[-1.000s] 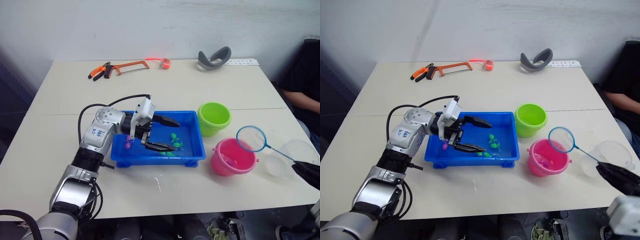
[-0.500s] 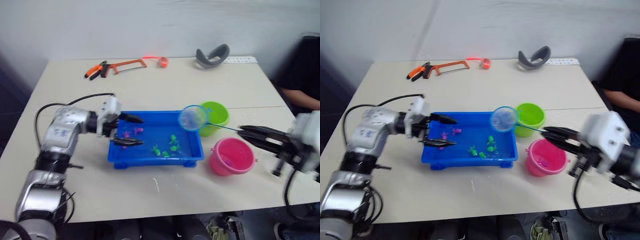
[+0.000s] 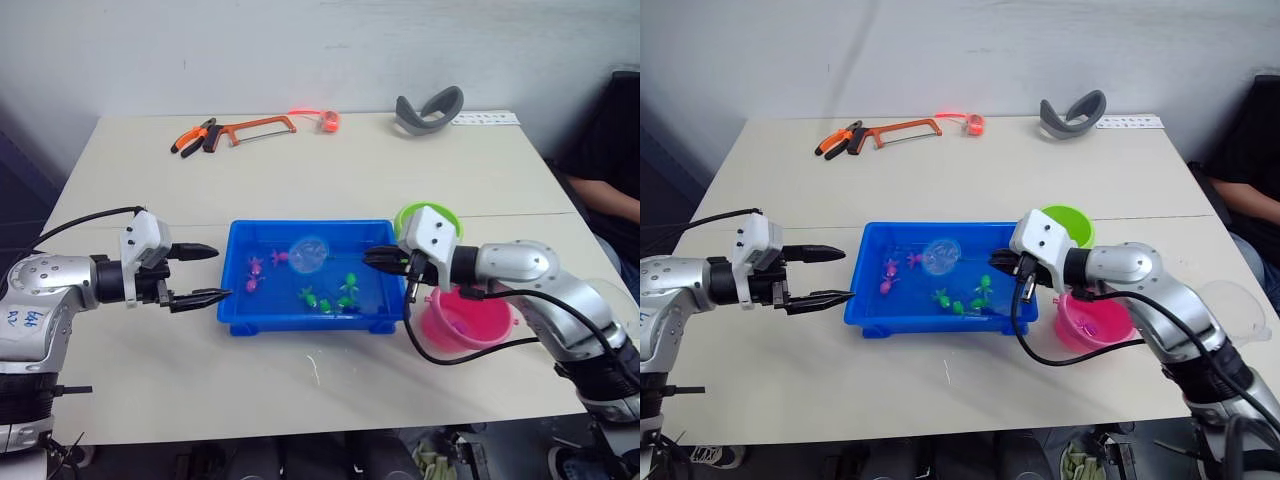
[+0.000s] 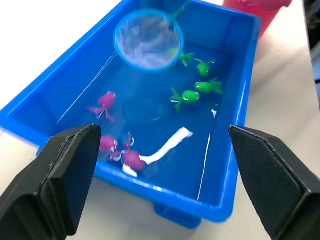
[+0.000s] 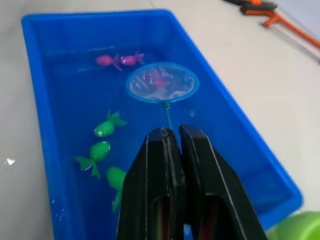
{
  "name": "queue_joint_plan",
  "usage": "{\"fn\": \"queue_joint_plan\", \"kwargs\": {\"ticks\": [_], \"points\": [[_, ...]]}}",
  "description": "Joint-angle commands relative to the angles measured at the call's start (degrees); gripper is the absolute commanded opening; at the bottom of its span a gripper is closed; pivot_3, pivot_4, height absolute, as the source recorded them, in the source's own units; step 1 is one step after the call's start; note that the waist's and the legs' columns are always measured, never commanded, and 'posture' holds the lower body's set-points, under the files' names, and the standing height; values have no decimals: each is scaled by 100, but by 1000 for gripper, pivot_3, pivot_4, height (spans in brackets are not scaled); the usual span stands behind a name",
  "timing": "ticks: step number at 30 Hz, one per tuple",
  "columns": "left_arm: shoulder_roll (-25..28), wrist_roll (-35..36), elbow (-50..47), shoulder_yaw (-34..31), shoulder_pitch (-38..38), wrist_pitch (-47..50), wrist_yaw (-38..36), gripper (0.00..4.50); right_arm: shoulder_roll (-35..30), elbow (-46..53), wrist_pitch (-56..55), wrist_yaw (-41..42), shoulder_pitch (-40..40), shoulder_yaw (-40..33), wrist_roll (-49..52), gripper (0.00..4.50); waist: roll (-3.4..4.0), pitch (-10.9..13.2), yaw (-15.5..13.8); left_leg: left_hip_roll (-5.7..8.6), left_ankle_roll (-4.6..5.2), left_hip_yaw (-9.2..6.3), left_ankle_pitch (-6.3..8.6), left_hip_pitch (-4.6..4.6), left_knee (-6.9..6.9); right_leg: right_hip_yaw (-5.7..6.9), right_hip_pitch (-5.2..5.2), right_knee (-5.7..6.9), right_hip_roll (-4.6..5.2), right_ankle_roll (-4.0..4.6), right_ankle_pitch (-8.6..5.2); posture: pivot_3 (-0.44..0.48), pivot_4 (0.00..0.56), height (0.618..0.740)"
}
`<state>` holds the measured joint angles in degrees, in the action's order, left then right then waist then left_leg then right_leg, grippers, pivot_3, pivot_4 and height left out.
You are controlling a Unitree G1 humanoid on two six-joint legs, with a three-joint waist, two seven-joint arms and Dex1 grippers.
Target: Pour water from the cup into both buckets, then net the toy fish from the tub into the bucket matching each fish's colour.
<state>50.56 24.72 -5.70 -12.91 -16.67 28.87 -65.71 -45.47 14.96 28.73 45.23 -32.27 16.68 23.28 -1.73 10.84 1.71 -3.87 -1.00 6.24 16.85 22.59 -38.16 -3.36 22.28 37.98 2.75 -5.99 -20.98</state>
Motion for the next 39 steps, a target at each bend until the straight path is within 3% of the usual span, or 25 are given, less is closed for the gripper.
{"fn": "queue_joint_plan", "kwargs": {"ticks": [1, 8, 18, 24, 29, 34, 39], "points": [[153, 218, -322, -329, 26, 197, 201, 4448, 195, -247, 147, 162, -228, -22, -189, 0, 0, 0, -1, -1, -2, -1, -2, 10, -2, 1, 10, 3, -1, 0, 0, 0, 150, 740], [138, 153, -556, -355, 192, 235, 498, 4448, 637, -720, 251, 482, -300, 84, -453, 0, 0, 0, 40, -1, -4, 7, -3, 16, 0, -6, 26, 10, -9, 0, 0, 0, 150, 740], [152, 244, -764, -478, 441, 218, 757, 4448, 1632, -1645, 58, 195, -660, -20, -926, 0, -1, 0, 161, -2, -9, 11, -6, 19, -2, -7, 31, 18, -11, 0, 0, 0, 150, 740], [117, 248, -736, -399, 357, 182, 846, 4448, 2069, -1364, 436, 141, -671, -455, -524, 0, 0, 0, 164, -5, -13, 10, -8, 26, 3, -5, 40, 19, -11, 1, 0, 0, 150, 740], [28, 239, -599, -207, 170, 98, 858, 4448, 1948, -704, 873, 222, -484, -695, -226, 0, 0, 0, 156, -3, -13, 9, -8, 27, 1, -4, 40, 21, -9, 1, 0, 0, 150, 740], [-102, 308, -504, 90, -207, 148, 768, 4448, 1461, -128, 34, 548, -8, -600, -584, 0, -1, -1, 135, 3, -13, 4, -8, 29, 1, -1, 39, 18, -12, 0, 0, 0, 150, 740], [-309, 438, -393, 467, -706, 224, 518, 4448, 942, 628, -102, 629, 642, -1102, -390, 0, -2, -1, 124, 5, -11, 1, -7, 38, -1, 1, 39, 10, -18, -2, 1, 0, 150, 740]]}}
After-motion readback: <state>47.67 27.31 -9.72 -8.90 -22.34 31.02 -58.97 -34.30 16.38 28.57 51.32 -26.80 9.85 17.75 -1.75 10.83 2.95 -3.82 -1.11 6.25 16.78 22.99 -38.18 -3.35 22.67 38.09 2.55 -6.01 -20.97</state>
